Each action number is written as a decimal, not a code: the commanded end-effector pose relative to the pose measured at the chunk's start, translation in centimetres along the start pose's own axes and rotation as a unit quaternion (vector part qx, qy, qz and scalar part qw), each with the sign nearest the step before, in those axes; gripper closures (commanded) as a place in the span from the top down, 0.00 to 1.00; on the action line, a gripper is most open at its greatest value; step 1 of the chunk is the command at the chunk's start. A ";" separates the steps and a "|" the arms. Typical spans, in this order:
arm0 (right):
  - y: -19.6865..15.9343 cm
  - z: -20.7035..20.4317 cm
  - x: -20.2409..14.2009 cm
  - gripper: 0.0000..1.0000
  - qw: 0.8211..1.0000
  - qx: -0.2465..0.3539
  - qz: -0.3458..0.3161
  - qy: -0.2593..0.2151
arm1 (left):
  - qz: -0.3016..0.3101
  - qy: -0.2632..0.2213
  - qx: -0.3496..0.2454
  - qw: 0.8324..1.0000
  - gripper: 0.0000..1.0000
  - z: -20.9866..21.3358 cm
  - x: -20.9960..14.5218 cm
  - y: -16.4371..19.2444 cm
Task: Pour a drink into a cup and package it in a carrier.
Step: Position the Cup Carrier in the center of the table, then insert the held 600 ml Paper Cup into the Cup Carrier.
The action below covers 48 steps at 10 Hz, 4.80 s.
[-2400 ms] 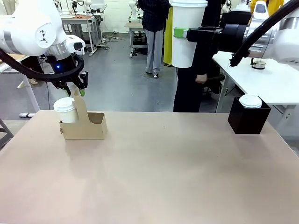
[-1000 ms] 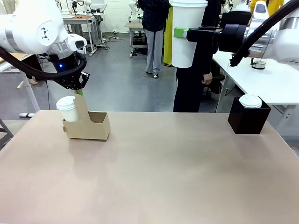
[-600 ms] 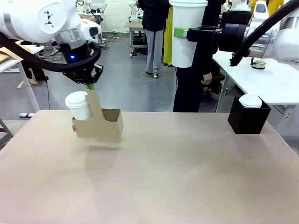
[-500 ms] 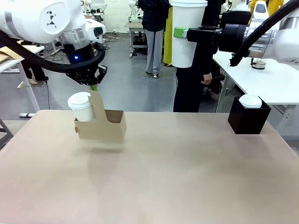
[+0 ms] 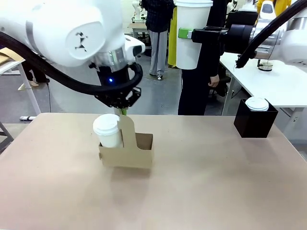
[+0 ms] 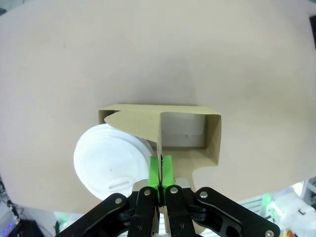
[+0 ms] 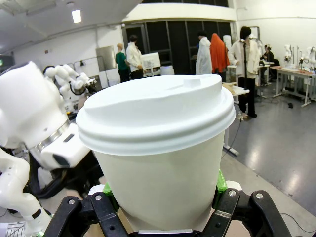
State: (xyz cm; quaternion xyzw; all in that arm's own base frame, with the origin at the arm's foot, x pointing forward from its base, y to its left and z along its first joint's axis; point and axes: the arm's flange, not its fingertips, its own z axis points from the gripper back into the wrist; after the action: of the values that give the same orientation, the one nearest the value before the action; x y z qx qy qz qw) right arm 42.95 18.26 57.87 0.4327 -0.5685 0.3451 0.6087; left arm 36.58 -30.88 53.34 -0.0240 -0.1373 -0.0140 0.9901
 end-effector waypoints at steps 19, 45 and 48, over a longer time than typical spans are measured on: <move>-1.1 0.8 -0.5 0.80 0.999 0.033 -0.020 -0.006 | -0.054 0.007 -0.071 0.996 1.00 1.2 -4.1 -1.6; 2.1 -5.2 -26.4 0.80 0.948 0.318 -0.029 0.012 | -0.317 -0.082 -0.233 0.916 1.00 0.2 -3.8 29.1; 2.7 -5.8 -27.5 0.80 0.944 0.328 -0.033 0.007 | -0.311 -0.064 -0.218 0.923 1.00 0.7 -3.9 28.8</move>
State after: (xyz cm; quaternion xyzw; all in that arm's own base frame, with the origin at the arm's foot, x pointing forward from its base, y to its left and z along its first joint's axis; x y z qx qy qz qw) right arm 39.23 26.23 30.96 0.6212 -0.3979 0.4868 0.4678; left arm 33.69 -1.93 51.53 -0.1967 -0.1947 -0.3494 0.8952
